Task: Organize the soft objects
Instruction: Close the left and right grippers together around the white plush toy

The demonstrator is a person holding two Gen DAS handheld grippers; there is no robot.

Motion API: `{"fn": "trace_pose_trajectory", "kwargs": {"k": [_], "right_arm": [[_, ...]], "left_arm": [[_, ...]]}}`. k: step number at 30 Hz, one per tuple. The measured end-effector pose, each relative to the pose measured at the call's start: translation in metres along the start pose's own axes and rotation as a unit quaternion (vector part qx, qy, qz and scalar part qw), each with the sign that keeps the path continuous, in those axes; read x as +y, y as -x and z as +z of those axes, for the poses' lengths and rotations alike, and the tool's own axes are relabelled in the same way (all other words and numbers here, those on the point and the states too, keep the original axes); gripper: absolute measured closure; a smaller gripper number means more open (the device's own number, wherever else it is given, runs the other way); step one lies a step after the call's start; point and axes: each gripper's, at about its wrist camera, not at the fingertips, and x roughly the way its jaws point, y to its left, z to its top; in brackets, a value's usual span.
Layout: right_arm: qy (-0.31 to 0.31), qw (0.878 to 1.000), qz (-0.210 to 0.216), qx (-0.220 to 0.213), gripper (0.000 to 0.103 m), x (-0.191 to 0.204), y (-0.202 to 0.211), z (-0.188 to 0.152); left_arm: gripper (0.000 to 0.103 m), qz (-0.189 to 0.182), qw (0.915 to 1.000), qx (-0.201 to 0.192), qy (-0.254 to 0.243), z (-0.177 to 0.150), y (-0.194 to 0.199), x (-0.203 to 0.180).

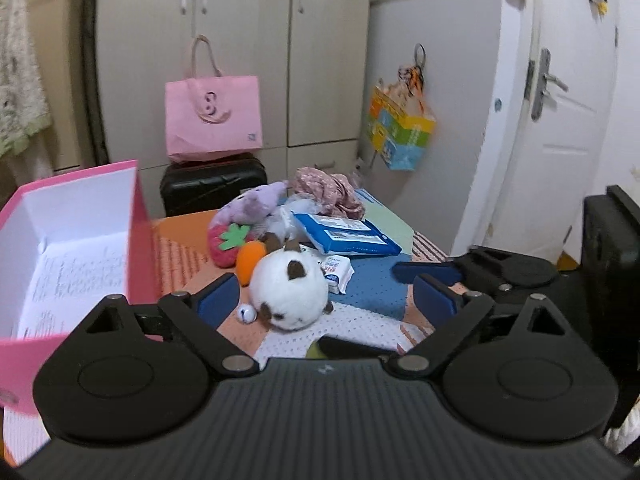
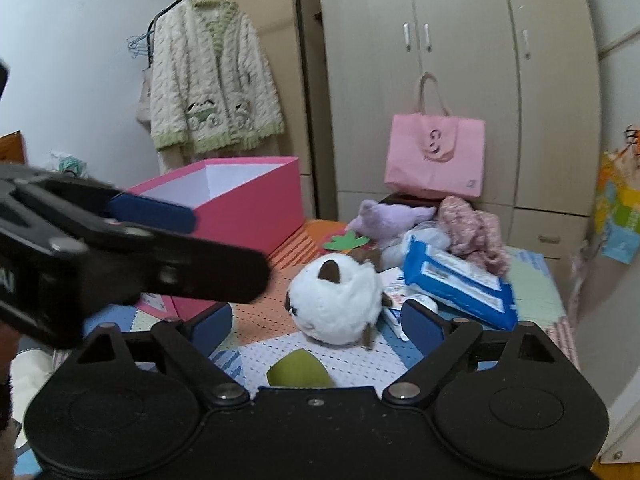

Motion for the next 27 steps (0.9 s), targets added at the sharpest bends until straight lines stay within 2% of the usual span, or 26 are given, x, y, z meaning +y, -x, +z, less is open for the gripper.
{"fn": "trace_pose_trajectory", "kwargs": {"k": [6, 12, 21, 25, 27], "right_arm": [[-0.011, 0.999, 0.022, 0.02, 0.009, -0.013, -0.026, 0.004], [-0.031, 0.998, 0.045, 0.028, 0.009, -0.028, -0.048, 0.008], [-0.037, 0.994, 0.068, 0.072, 0.009, -0.036, -0.077, 0.008], [-0.059, 0.992, 0.073, 0.081, 0.009, -0.038, -0.085, 0.005], [-0.062, 0.992, 0.07, 0.083, 0.011, -0.038, -0.088, 0.005]], "left_arm": [[0.02, -0.009, 0.9991, 0.042, 0.004, 0.01, -0.044, 0.013], [0.02, -0.017, 0.9952, 0.087, 0.042, 0.017, -0.079, 0.034], [0.02, -0.02, 0.9867, 0.137, 0.084, 0.016, -0.11, 0.05], [0.02, -0.062, 0.9777, 0.155, 0.128, 0.013, -0.117, 0.059], [0.02, -0.054, 0.9773, 0.151, 0.138, 0.012, -0.118, 0.062]]}}
